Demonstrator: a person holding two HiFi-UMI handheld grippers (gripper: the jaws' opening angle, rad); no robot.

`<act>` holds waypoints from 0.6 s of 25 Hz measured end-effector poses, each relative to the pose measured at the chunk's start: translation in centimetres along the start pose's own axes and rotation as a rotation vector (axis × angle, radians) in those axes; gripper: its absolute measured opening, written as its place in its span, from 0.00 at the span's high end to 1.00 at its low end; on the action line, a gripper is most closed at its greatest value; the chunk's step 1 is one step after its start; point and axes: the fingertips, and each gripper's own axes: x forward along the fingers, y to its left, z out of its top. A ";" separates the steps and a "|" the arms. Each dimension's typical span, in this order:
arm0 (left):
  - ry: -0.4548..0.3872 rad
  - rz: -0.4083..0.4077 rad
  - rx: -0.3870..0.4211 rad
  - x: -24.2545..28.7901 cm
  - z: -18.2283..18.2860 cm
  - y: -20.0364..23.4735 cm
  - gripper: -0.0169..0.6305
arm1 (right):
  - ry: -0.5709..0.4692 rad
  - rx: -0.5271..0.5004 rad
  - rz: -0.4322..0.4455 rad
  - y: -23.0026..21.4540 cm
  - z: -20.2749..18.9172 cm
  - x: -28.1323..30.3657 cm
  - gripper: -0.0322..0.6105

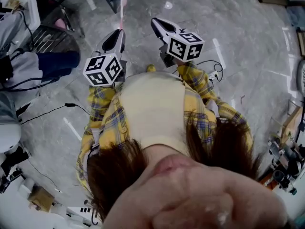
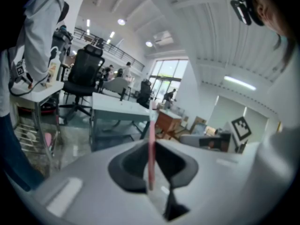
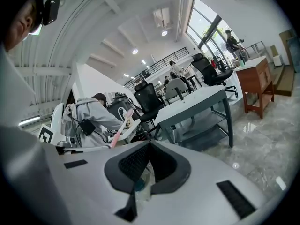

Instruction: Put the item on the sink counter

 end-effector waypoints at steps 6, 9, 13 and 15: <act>0.018 0.039 0.008 1.5 -0.2 -0.2 0.90 | 0.012 0.012 0.026 -1.9 0.4 0.5 0.93; 0.032 0.044 0.014 1.8 -0.2 -0.2 0.90 | 0.013 0.018 0.032 -2.1 0.5 0.5 0.93; 0.036 0.052 0.029 2.6 0.3 0.3 0.90 | 0.008 0.030 0.022 -2.8 0.9 1.1 0.93; 0.033 0.060 0.036 3.3 0.7 1.0 0.90 | 0.009 0.032 0.015 -3.1 0.9 1.6 0.93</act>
